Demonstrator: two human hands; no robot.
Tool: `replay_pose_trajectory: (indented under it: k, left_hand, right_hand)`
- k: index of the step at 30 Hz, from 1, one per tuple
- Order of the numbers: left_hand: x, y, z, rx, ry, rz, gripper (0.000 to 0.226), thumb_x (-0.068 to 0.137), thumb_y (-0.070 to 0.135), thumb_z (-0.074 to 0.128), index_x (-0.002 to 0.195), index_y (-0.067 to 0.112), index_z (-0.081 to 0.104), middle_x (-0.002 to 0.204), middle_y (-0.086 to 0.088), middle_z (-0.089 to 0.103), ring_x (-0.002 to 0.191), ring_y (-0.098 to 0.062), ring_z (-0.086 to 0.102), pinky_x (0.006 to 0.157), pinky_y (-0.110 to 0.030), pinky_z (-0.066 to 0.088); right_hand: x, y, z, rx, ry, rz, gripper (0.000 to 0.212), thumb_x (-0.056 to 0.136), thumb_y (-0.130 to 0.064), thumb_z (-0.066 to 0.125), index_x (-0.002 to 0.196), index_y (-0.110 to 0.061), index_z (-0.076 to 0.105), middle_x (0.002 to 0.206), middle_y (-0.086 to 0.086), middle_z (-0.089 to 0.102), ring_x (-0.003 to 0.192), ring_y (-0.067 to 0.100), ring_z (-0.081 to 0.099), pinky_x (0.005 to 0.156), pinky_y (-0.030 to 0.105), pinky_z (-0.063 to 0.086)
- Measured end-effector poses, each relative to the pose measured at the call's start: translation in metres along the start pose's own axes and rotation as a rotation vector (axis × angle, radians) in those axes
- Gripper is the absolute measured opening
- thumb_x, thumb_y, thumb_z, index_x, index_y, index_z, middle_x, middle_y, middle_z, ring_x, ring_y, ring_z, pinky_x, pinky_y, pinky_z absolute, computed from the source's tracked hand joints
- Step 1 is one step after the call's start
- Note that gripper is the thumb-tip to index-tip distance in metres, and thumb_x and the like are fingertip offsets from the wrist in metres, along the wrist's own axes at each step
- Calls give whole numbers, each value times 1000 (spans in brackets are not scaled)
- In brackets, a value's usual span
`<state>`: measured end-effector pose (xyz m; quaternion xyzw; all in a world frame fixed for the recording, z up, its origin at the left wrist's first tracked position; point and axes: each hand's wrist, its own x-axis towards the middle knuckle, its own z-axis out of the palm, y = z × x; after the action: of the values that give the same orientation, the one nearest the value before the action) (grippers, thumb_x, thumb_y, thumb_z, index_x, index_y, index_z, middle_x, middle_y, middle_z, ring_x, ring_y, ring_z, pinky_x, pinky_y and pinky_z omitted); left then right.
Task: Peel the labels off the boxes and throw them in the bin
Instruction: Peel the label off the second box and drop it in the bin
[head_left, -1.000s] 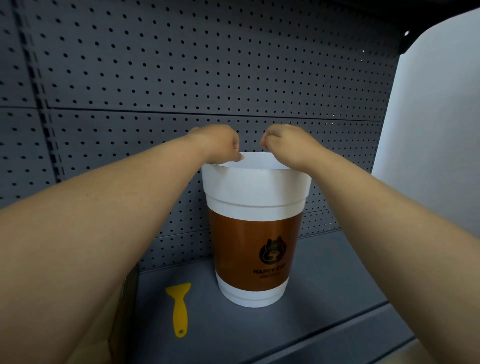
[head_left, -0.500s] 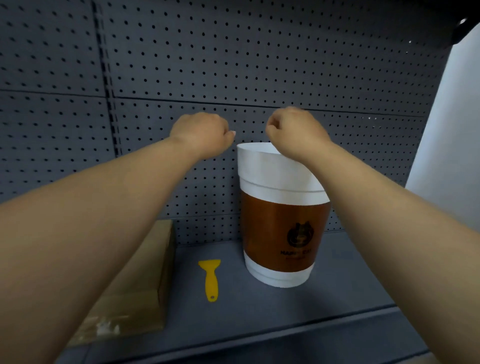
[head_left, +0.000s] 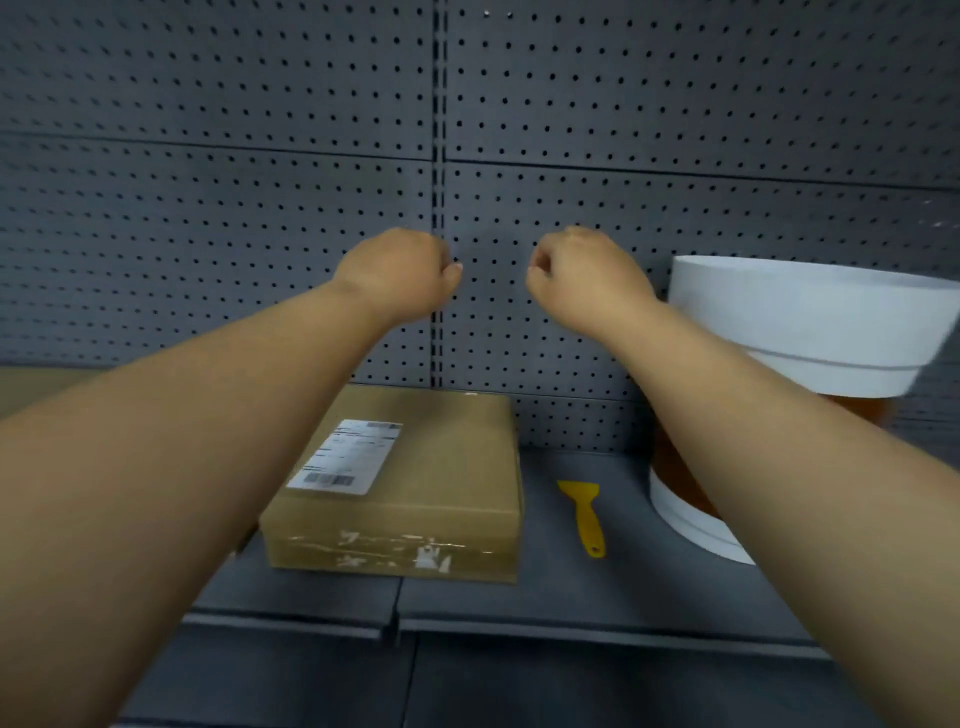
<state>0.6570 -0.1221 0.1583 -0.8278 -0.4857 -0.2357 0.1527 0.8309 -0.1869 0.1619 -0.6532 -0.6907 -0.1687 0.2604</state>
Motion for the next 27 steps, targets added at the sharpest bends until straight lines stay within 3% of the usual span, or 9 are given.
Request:
replay_pose_trajectory:
  k: [5, 8, 13, 17, 27]
  left_hand:
    - [-26, -71, 0, 34, -30, -38, 36, 98, 36, 33, 86, 9, 55, 61, -2, 44, 64, -26, 48, 53, -30, 33]
    - [-40, -115, 0, 50, -52, -43, 35, 98, 35, 33, 81, 11, 52, 60, -2, 42, 57, -21, 42, 53, -29, 32]
    - [-63, -187, 4, 95, -85, -21, 37, 98, 35, 33, 80, 10, 52, 60, -4, 44, 56, -21, 43, 48, -28, 30]
    - [-79, -233, 11, 106, -99, 13, 39, 98, 34, 33, 73, 9, 49, 59, -3, 42, 62, -25, 46, 50, -28, 29]
    - [-120, -288, 37, 93, -95, -22, 38, 96, 36, 34, 79, 11, 57, 73, -5, 55, 68, -25, 53, 57, -28, 35]
  right_hand:
    - [14, -61, 42, 18, -74, -8, 26, 95, -22, 38, 104, -8, 58, 115, 10, 55, 93, 23, 49, 70, 32, 39]
    - [23, -99, 67, 30, -113, -1, 25, 95, -21, 38, 103, -7, 58, 113, 11, 55, 87, 23, 47, 70, 32, 40]
    - [34, -163, 106, 37, -158, 10, 27, 95, -22, 39, 107, -8, 58, 115, 12, 56, 99, 28, 53, 77, 35, 45]
    - [33, -206, 134, 36, -182, 45, 26, 95, -22, 39, 106, -7, 58, 113, 12, 55, 96, 26, 51, 75, 34, 45]
    - [20, -263, 182, 70, -173, 87, 25, 92, -19, 40, 105, -10, 60, 110, 9, 57, 101, 25, 53, 72, 32, 41]
